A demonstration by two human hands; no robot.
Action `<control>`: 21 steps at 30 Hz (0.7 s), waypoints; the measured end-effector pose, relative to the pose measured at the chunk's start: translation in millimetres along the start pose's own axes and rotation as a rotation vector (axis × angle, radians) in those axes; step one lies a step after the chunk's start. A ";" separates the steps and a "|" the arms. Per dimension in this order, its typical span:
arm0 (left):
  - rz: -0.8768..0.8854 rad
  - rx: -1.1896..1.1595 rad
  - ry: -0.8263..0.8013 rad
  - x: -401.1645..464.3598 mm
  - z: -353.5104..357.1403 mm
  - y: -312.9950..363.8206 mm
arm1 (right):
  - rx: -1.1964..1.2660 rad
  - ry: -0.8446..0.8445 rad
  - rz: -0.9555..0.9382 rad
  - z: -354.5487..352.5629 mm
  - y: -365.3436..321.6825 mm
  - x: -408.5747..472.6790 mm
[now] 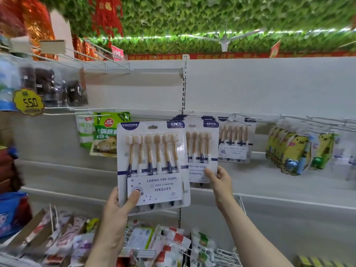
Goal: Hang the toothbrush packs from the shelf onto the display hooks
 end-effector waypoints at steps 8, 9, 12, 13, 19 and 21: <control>-0.017 0.011 -0.026 -4.9 2.5 -8.1 | -0.064 0.001 0.013 -4.0 2.1 2.6; -0.017 0.009 -0.033 -5.6 4.2 -9.1 | -0.077 0.002 0.023 -5.5 2.2 3.0; -0.015 0.007 -0.050 -6.9 11.1 -11.7 | -0.065 0.025 0.027 -12.5 -4.1 3.5; -0.017 0.008 -0.060 -7.0 14.0 -13.5 | -0.064 0.048 0.016 -16.6 -8.7 3.5; -0.031 -0.001 -0.144 -7.6 43.0 -25.8 | -0.082 0.081 -0.127 -32.0 -71.8 -11.5; -0.050 -0.003 -0.186 -9.1 58.1 -32.7 | -0.028 -0.010 -0.149 -26.4 -95.6 -19.8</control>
Point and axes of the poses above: each hand's wrist, its own x-axis towards the middle knuckle, its own z-axis out of the palm, y = z × x, the point moved 8 cm from there along x, towards the middle knuckle, and after that the axes turned 2 degrees about -z, right-handed, at the moved point
